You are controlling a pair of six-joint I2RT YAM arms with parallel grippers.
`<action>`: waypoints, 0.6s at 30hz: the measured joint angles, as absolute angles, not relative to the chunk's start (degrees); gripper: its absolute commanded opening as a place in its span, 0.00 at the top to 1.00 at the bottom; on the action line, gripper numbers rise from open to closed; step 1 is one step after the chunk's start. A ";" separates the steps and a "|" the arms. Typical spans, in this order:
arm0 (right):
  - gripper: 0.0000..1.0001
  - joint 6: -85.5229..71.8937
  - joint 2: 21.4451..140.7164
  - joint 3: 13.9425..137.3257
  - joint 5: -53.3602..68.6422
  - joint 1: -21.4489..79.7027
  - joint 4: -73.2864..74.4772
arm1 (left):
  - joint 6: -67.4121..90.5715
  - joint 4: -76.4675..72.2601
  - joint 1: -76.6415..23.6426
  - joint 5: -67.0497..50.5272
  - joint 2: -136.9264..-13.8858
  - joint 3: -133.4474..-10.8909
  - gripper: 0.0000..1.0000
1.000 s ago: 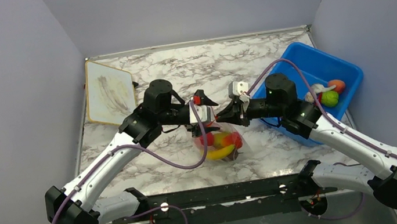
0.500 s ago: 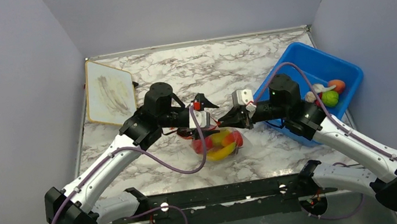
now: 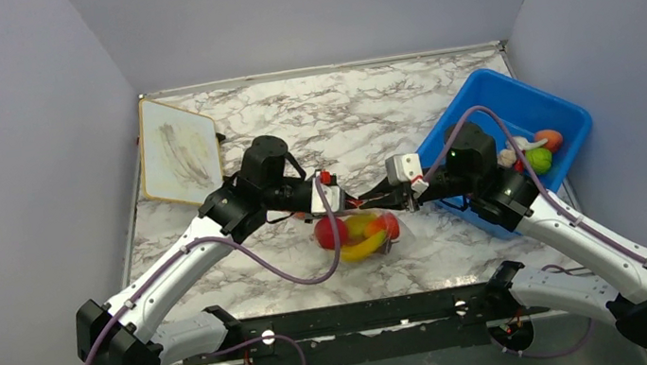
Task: Place the food in the zip-top bag and seal the zipper
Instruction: Zip the zipper food storage bag at the center of the board.
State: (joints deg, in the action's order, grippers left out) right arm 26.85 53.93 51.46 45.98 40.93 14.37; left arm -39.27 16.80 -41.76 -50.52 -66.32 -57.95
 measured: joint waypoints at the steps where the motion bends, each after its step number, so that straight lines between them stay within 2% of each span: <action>1: 0.85 26.76 53.89 51.44 45.82 40.93 14.37 | -39.31 16.97 -41.76 -50.50 -66.30 -57.95 0.99; 2: 0.78 26.61 53.78 51.31 45.54 40.93 14.28 | -39.24 17.08 -41.76 -50.48 -66.30 -57.95 1.00; 5: 0.47 24.71 52.36 49.80 43.81 40.93 12.91 | -39.29 17.72 -41.76 -50.26 -66.28 -57.95 1.00; 6: 0.43 23.83 51.33 48.84 43.03 40.93 12.03 | -39.27 17.85 -41.76 -50.11 -66.24 -57.95 1.00; 13: 0.42 16.29 41.63 38.83 38.48 40.93 3.77 | -39.38 18.48 -41.76 -49.93 -64.55 -57.89 1.00; 18: 0.44 13.45 41.76 36.84 37.65 40.93 0.34 | -39.59 18.50 -41.76 -50.70 -63.53 -57.56 1.00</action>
State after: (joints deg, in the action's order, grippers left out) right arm 13.45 41.76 36.84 37.65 40.93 0.34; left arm -39.59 18.50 -41.76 -50.70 -63.53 -57.56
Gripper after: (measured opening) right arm 0.573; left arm 0.019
